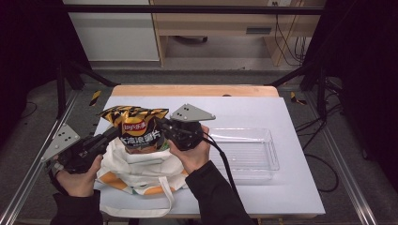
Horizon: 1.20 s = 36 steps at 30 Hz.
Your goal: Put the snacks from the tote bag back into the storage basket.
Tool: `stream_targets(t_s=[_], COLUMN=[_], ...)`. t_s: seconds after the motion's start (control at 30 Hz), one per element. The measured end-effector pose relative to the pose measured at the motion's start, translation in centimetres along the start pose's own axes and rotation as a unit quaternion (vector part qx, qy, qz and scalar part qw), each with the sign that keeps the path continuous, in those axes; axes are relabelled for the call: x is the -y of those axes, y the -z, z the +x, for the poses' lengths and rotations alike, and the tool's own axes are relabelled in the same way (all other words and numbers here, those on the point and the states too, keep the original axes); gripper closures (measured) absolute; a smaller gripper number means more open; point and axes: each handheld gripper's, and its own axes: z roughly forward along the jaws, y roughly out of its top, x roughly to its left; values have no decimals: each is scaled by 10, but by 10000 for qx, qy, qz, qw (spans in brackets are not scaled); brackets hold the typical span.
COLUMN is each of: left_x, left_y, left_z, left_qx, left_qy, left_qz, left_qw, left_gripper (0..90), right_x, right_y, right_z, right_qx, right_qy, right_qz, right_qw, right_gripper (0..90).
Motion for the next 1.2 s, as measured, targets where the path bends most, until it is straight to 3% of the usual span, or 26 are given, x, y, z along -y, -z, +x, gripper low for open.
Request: stream_targets(t_s=[0.53,1.2], left_x=[-24,-42], left_y=[-11,-46], left_z=[-21,-54], left_qx=[94,422], left_qy=[-85,-186], left_qz=[-89,-125], left_qw=[9999,9989], left_gripper=[900,900], right_x=[-14,-19], right_y=[30,75], right_z=[-11,-35], right_qx=[86,418], right_qy=[8,10], right_qz=[-150,-238], right_qw=[9999,9988], right_gripper=[893,893])
